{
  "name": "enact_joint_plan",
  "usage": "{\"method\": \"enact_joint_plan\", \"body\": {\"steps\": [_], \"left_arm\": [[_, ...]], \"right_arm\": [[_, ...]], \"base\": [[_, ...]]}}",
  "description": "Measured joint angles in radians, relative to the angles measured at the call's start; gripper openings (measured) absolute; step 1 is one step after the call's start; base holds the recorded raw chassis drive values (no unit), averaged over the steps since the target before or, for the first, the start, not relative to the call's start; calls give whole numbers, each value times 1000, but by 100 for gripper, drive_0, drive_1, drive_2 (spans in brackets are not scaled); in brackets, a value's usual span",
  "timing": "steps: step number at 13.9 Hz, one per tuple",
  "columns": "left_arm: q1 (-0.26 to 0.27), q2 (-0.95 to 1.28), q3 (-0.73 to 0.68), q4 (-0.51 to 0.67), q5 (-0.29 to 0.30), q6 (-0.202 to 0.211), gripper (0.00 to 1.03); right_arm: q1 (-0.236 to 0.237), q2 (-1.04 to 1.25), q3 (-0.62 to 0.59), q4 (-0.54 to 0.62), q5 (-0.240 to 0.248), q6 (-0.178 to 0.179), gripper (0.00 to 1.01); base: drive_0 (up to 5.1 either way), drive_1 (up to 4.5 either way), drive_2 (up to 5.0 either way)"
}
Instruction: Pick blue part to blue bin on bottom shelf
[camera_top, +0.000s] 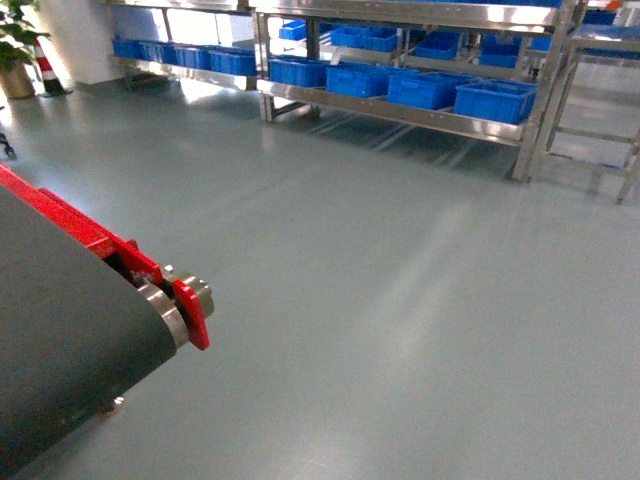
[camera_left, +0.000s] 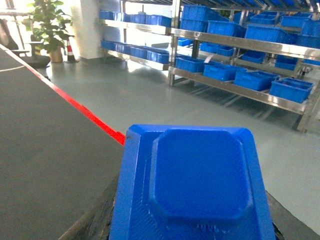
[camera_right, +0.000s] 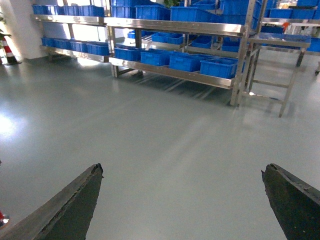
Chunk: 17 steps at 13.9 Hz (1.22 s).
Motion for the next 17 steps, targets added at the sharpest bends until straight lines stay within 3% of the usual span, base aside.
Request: {"method": "enact_joint_plan", "body": {"steps": [17], "left_arm": [[0,0,0,0,0,0,44]], "right_arm": [[0,0,0,0,0,0,98]], "base": [[-152,-152,-152]]}}
